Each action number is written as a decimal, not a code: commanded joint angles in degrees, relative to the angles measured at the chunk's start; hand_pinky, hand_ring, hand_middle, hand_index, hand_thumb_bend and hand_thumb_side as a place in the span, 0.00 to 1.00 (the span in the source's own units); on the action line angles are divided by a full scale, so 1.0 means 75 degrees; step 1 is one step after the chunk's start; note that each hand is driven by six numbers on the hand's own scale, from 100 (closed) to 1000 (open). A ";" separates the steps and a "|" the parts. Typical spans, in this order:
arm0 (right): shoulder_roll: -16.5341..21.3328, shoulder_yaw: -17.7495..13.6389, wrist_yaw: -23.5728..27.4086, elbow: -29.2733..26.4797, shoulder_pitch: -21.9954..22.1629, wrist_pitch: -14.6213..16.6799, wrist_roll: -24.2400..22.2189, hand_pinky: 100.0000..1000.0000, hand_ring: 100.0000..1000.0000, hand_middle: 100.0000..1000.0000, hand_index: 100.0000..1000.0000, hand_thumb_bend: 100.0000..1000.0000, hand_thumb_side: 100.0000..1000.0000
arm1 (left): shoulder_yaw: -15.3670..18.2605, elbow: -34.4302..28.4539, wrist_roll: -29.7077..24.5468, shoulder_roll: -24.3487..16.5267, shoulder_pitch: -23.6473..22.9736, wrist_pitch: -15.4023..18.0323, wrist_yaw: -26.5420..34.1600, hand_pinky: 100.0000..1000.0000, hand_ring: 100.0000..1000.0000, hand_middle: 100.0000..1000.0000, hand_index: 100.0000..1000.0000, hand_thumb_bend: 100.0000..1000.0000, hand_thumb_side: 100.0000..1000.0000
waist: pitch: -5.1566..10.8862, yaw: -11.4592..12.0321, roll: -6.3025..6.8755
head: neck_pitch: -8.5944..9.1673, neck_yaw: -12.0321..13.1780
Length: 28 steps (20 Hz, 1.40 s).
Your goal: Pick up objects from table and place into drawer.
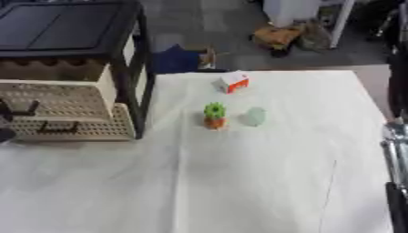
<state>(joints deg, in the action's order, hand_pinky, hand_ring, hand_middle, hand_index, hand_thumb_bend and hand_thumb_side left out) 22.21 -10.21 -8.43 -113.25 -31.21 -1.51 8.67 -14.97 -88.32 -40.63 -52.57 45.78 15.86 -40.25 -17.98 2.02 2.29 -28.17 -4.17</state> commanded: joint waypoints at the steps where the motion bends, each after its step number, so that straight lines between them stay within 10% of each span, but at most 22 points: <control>1: 0.0085 -0.0030 0.0005 -0.0159 -0.0082 -0.0003 0.0024 0.62 0.57 0.49 0.79 0.00 1.00 | 0.0005 -0.0404 0.0216 -0.0445 -0.0091 -0.0138 0.0174 0.00 0.00 0.00 0.72 0.19 1.00 | 0.0185 0.0006 -0.0009 | -0.0002 -0.0007; 28: -0.0001 -0.0077 0.0017 -0.0179 -0.0112 0.0012 0.0126 0.62 0.57 0.50 0.79 0.00 1.00 | 0.0351 -0.2840 0.1173 -0.1413 -0.1917 -0.1133 0.0556 0.00 0.00 0.00 0.71 0.12 1.00 | 0.0218 0.0060 -0.0114 | 0.0035 -0.0026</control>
<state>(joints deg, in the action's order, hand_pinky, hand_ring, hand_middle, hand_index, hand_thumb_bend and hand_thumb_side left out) 21.36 -10.27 -8.44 -113.30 -31.25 -1.47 9.37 -13.21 -108.26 -32.00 -60.66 31.09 7.40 -35.93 -17.70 2.41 1.40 -28.16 -4.20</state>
